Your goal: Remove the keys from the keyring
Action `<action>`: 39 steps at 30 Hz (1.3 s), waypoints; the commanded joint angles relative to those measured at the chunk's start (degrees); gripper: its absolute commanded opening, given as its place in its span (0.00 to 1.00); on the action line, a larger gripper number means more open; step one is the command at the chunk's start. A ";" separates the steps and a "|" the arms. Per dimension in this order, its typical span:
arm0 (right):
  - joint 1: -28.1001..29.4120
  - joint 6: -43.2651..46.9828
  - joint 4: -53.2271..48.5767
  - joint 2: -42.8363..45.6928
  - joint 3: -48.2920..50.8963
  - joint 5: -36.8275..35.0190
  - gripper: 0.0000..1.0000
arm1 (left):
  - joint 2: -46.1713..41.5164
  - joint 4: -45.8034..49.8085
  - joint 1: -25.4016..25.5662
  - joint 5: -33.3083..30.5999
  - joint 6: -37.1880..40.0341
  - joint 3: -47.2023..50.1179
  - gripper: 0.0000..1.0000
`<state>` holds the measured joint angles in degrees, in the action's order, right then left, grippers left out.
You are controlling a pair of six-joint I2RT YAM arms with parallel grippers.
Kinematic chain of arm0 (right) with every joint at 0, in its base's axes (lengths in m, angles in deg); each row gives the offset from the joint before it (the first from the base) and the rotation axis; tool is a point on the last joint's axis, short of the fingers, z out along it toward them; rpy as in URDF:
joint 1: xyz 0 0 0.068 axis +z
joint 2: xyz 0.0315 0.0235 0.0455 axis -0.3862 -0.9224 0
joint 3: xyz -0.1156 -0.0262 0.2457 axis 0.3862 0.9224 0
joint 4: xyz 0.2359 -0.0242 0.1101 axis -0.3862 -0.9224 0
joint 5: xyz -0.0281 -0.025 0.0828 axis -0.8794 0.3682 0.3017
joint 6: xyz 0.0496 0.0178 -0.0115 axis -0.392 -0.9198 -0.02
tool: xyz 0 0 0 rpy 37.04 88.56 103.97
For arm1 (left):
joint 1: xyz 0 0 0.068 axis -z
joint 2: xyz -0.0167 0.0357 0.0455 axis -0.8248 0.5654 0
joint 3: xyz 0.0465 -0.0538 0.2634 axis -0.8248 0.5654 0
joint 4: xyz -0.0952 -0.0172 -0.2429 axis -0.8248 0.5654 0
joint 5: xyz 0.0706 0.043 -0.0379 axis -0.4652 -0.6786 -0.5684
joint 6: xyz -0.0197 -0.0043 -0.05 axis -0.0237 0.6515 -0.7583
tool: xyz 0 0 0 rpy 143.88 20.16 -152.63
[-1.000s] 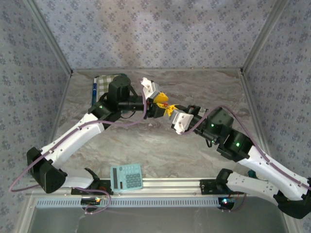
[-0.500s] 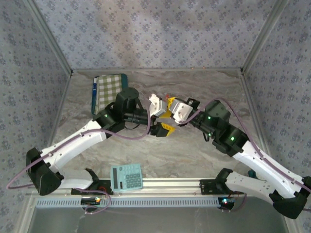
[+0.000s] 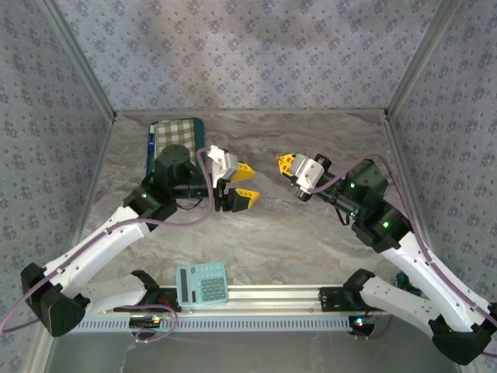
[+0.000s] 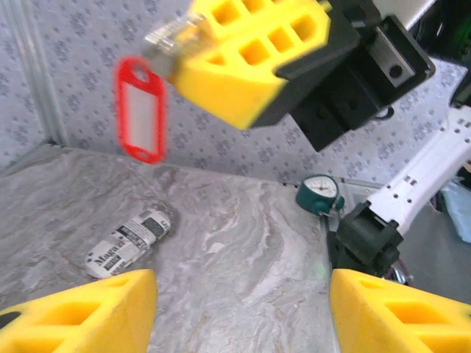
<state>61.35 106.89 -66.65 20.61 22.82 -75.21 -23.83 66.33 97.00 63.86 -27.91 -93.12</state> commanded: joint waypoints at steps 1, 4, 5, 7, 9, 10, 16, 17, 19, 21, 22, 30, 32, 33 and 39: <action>-2.41 -4.39 -3.32 0.89 -1.29 10.57 0.00 | -1.88 -4.02 -2.21 -0.79 -3.10 -0.20 0.64; -4.27 -5.97 -4.49 0.72 -2.02 16.17 0.00 | -1.62 -5.61 -4.94 0.76 -6.13 -1.25 0.65; -4.76 -6.45 -5.80 0.43 -2.61 18.41 0.00 | -1.25 -7.20 -6.36 2.04 -8.24 -1.50 0.65; -6.02 -7.24 -7.42 -0.50 -3.68 22.20 0.00 | 0.05 -9.81 -9.14 3.89 -13.50 -2.56 0.68; -7.49 -8.74 -8.28 -1.83 -4.63 26.79 0.00 | 2.43 -11.61 -11.38 6.94 -17.92 -4.46 0.68; -8.08 -9.28 -8.64 -2.34 -5.06 28.92 0.00 | 3.42 -12.64 -11.90 9.02 -19.56 -5.29 0.69; -10.91 -12.54 -7.88 -6.36 -6.96 39.15 0.00 | 8.83 -19.76 -12.26 19.65 -27.58 -8.15 0.75; -11.23 -12.94 -7.62 -7.21 -7.43 40.60 0.00 | 9.39 -20.19 -12.21 21.09 -28.41 -8.71 0.76; -11.80 -13.85 -7.10 -8.48 -8.03 43.80 0.00 | 10.16 -21.16 -12.17 23.08 -30.20 -9.24 0.76; -12.20 -14.15 -6.85 -9.59 -8.52 46.31 0.00 | 10.89 -22.21 -12.21 25.41 -31.98 -9.75 0.78; -12.39 -14.20 -6.79 -10.22 -9.00 47.84 0.00 | 11.46 -22.33 -12.03 26.63 -32.89 -10.13 0.78; -12.76 -15.17 -7.85 -13.73 -13.21 54.01 0.00 | 12.71 -17.24 -9.66 31.86 -30.12 -12.40 0.78; -12.76 -15.37 -8.25 -14.02 -13.76 55.09 0.00 | 12.94 -14.47 -8.87 32.50 -27.95 -13.03 0.79; -12.78 -15.39 -8.19 -14.15 -13.87 55.30 0.00 | 13.18 -14.49 -8.42 32.74 -27.98 -13.08 0.79; -12.42 -16.68 -7.21 -14.94 -13.54 56.58 0.00 | 13.79 -16.98 -6.31 35.08 -29.54 -13.72 0.80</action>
<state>48.94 91.92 -74.02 6.19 10.54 -21.09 -10.20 50.20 89.89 95.71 -58.20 -104.88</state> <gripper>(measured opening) 0.051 0.798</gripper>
